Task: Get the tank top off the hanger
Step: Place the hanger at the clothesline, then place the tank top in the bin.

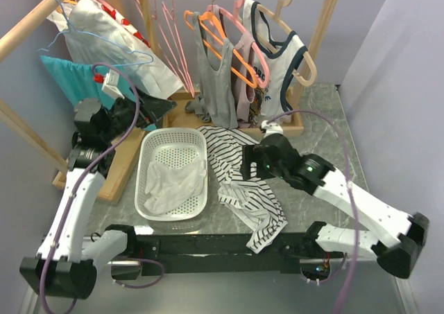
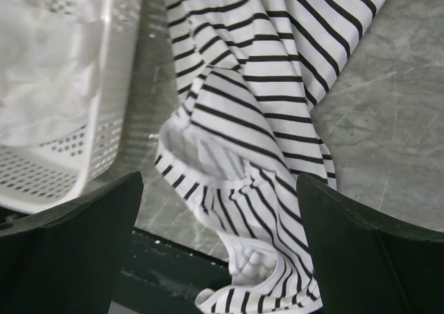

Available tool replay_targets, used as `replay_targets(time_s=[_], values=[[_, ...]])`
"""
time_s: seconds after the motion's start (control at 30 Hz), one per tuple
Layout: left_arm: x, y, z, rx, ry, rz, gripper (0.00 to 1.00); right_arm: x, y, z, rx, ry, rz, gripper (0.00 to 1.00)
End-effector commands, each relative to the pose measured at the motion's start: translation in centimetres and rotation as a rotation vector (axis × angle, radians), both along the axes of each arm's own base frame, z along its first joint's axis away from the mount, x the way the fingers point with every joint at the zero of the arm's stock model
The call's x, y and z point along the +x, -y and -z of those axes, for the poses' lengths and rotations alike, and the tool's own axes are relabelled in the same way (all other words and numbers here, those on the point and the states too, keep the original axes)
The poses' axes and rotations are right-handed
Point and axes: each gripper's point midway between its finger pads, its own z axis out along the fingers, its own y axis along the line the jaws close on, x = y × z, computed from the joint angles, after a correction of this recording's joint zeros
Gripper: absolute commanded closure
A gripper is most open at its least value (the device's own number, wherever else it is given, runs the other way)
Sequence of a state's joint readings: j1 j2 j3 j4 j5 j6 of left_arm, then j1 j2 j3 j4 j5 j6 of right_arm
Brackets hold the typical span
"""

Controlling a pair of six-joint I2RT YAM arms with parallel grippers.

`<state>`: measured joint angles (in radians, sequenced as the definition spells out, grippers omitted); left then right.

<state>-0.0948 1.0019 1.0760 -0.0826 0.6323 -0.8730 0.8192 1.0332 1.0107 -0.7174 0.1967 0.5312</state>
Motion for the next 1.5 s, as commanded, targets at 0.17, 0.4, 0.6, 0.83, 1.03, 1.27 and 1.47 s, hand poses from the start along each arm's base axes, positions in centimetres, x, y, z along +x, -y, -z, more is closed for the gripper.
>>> replay_targets(time_s=[0.17,0.4,0.6,0.83,1.03,1.27,1.47], values=[[-5.3,-0.3,-5.0,0.092,0.278,0.014,0.01,3.4,-2.8,5.8,-0.042,-0.154,-0.004,0.0],[-7.3,0.6,-5.6,0.142,0.356,0.114,0.01,3.8,-3.5,10.1,-0.074,-0.201,-0.019,0.0],[-7.8,0.8,-6.1,0.175,0.402,0.137,0.01,5.6,-2.7,13.0,-0.173,-0.212,0.066,0.0],[-7.9,0.8,-5.7,0.171,0.384,0.134,0.01,4.7,-3.7,17.1,-0.171,-0.339,0.074,0.0],[-7.7,0.8,-5.6,0.175,0.388,0.135,0.01,3.8,-3.4,17.9,-0.143,-0.363,0.093,0.24],[-7.4,0.8,-5.3,0.171,0.377,0.132,0.01,3.4,-3.3,16.9,-0.09,-0.354,0.087,1.0],[-7.1,0.7,-5.2,0.172,0.369,0.119,0.01,3.9,-3.4,8.9,0.015,-0.196,0.046,1.0]])
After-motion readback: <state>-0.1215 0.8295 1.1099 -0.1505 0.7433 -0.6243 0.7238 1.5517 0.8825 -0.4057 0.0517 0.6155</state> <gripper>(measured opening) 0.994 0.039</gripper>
